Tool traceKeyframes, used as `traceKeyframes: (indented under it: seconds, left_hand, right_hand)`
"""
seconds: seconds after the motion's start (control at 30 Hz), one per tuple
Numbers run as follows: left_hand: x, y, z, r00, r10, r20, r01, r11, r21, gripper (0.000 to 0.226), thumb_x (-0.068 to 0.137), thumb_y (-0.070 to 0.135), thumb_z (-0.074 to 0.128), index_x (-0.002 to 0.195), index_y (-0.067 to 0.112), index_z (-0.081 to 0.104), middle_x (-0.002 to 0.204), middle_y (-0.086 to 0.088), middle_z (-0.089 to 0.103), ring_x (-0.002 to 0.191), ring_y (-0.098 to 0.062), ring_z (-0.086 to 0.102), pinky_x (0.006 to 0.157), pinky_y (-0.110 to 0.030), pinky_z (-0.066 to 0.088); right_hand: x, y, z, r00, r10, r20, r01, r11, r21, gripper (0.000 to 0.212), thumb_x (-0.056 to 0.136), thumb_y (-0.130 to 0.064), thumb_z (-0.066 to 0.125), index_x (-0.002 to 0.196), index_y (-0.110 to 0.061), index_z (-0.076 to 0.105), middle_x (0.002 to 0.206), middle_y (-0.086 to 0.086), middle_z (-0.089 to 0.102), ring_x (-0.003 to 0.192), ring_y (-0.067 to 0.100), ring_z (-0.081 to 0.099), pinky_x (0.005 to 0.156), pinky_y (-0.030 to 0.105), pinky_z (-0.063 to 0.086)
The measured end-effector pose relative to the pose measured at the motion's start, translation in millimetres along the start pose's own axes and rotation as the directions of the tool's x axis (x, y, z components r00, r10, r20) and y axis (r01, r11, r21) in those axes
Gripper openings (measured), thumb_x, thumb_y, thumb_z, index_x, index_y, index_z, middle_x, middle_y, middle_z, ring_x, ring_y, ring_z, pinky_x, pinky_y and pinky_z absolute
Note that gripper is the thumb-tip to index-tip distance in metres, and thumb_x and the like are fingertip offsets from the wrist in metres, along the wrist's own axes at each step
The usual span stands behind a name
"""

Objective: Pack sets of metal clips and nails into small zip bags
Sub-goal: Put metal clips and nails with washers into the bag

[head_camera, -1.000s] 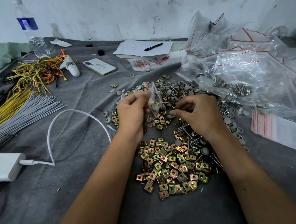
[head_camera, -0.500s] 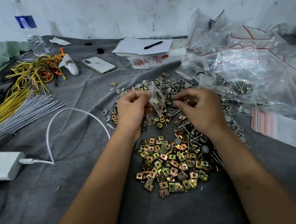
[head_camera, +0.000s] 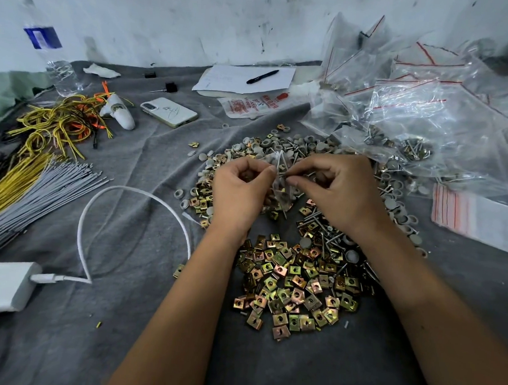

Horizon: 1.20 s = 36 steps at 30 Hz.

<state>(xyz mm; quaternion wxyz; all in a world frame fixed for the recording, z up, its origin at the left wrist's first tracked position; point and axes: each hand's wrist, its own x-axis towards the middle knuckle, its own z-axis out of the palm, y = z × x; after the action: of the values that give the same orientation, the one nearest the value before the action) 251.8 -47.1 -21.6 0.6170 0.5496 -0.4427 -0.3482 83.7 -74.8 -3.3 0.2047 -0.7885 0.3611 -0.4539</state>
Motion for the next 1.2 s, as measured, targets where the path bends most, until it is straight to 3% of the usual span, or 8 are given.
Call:
traceKeyframes:
  seconds: [0.13,0.3,0.4,0.47,0.6,0.87,1.0,1.2]
  left_hand:
    - [-0.1,0.9,0.0,0.999,-0.007,-0.035,0.008,1.000,0.005,0.010,0.093,0.010,0.074,0.083,0.010,0.073,0.066,-0.003,0.066,0.057,-0.015,0.056,0.058,-0.031,0.050]
    - [-0.3,4.2,-0.7,0.996,-0.038,-0.084,0.033,0.997,-0.064,0.013,0.097,0.007,0.067,0.083,0.007,0.070,0.062,-0.004,0.062,0.049,-0.012,0.052,0.048,-0.023,0.046]
    - [3.0,6.7,-3.5,0.982,-0.155,-0.108,0.125,0.961,-0.246,0.020,0.101,0.004,0.060,0.081,0.007,0.065,0.057,0.001,0.059,0.045,-0.007,0.050,0.044,-0.020,0.045]
    - [4.5,4.5,-5.9,0.981,-0.131,-0.142,0.105,0.979,-0.176,0.021,0.103,0.010,0.059,0.082,0.009,0.064,0.062,-0.002,0.061,0.048,-0.010,0.053,0.048,-0.023,0.047]
    - [1.9,-0.3,-3.1,0.984,0.090,-0.156,-0.047,0.964,0.262,0.021,0.104,0.020,0.059,0.083,0.020,0.060,0.074,-0.004,0.066,0.063,-0.019,0.062,0.058,-0.032,0.049]
    - [9.6,3.4,-6.7,0.934,-0.204,-0.294,0.112,0.947,-0.301,0.028,0.109,0.018,0.051,0.083,0.007,0.057,0.052,0.000,0.055,0.038,-0.009,0.046,0.039,-0.021,0.040]
    - [8.0,5.1,-4.8,0.952,-0.159,-0.262,0.077,0.951,-0.298,0.038,0.108,0.014,0.051,0.071,0.011,0.052,0.046,0.001,0.051,0.036,-0.011,0.043,0.039,-0.023,0.037]
    - [9.2,-2.2,-7.7,0.947,0.005,-0.321,0.018,0.997,0.070,0.025,0.103,0.022,0.062,0.079,0.013,0.061,0.065,-0.009,0.066,0.051,-0.024,0.062,0.049,-0.036,0.051]
  right_hand:
    - [3.2,2.7,-1.5,0.993,0.072,-0.098,-0.070,0.997,0.026,0.010,0.087,-0.019,0.081,0.097,-0.019,0.080,0.086,-0.015,0.075,0.078,0.002,0.071,0.070,0.020,0.056]
    - [3.7,18.6,-3.5,0.986,0.160,-0.039,-0.164,0.952,-0.259,0.010,0.089,-0.026,0.078,0.098,-0.021,0.078,0.096,-0.008,0.071,0.086,0.005,0.063,0.080,0.021,0.042]
    - [5.3,20.8,-5.8,0.974,0.222,0.045,-0.181,0.882,-0.435,0.018,0.087,-0.039,0.078,0.101,-0.027,0.075,0.114,-0.001,0.067,0.114,0.023,0.054,0.100,0.041,0.042]
    - [6.3,18.4,-6.8,0.968,0.231,0.095,-0.150,0.843,-0.516,0.019,0.083,-0.049,0.077,0.096,-0.035,0.074,0.121,-0.005,0.065,0.122,0.026,0.045,0.103,0.049,0.035]
    - [5.2,14.4,-7.5,0.948,0.235,0.215,-0.095,0.853,-0.513,0.026,0.074,-0.061,0.078,0.088,-0.039,0.075,0.118,-0.012,0.059,0.122,0.020,0.036,0.097,0.043,0.024]
    - [0.4,-2.8,13.0,0.900,0.100,0.424,0.116,0.883,-0.455,0.039,0.080,-0.056,0.076,0.115,-0.038,0.073,0.116,-0.009,0.053,0.120,0.017,0.033,0.100,0.042,0.027]
    - [0.3,-2.4,17.4,0.889,0.102,0.447,0.136,0.872,-0.470,0.037,0.089,-0.048,0.072,0.120,-0.029,0.070,0.119,-0.005,0.055,0.120,0.020,0.035,0.103,0.044,0.031]
    - [-0.8,4.6,16.0,0.906,0.076,0.417,0.123,0.894,-0.430,0.029,0.096,-0.039,0.067,0.116,-0.018,0.068,0.110,-0.005,0.056,0.112,0.019,0.038,0.102,0.046,0.036]
